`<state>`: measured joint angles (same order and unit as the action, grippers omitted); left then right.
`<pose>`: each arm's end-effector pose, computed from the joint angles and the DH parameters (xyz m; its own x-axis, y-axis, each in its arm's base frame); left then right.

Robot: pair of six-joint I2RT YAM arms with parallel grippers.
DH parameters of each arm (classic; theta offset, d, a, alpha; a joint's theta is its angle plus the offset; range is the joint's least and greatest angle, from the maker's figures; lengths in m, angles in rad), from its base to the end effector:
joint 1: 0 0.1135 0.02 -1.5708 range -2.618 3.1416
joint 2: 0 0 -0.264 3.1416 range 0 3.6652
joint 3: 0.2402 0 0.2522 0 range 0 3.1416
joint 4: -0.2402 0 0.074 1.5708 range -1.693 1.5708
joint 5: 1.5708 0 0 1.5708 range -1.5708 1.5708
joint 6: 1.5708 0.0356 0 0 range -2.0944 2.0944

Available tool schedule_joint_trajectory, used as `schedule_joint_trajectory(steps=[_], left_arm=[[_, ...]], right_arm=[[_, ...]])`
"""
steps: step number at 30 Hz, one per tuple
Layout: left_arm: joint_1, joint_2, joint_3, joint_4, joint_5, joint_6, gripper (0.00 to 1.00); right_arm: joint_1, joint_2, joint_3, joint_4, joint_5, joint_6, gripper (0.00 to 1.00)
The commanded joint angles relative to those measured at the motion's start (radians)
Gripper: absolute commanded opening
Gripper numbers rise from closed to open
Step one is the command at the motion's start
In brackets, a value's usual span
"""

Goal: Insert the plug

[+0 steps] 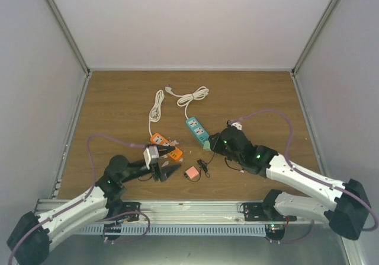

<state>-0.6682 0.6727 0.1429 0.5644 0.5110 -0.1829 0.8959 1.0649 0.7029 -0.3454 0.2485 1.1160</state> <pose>0.1150 -0.1129 0.2096 -0.1414 -0.0905 -0.9858 0.9136 0.3716 -0.1651 0.1473 0.1701 0.2433 -0.7533 0.4523 -0.4775 0.0836 0.7860 0.6126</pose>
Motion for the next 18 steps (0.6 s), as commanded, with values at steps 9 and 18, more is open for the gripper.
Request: schedule_joint_trajectory(steps=[9, 18], left_arm=[[-0.491, 0.263, 0.031, 0.218, -0.593, 0.489, 0.99], [-0.571, 0.747, 0.163, 0.598, -0.928, 0.592, 0.99]], right_arm=[[-0.11, -0.084, 0.042, -0.012, -0.103, -0.045, 0.12], [-0.115, -0.063, 0.017, 0.034, -0.168, -0.072, 0.13]])
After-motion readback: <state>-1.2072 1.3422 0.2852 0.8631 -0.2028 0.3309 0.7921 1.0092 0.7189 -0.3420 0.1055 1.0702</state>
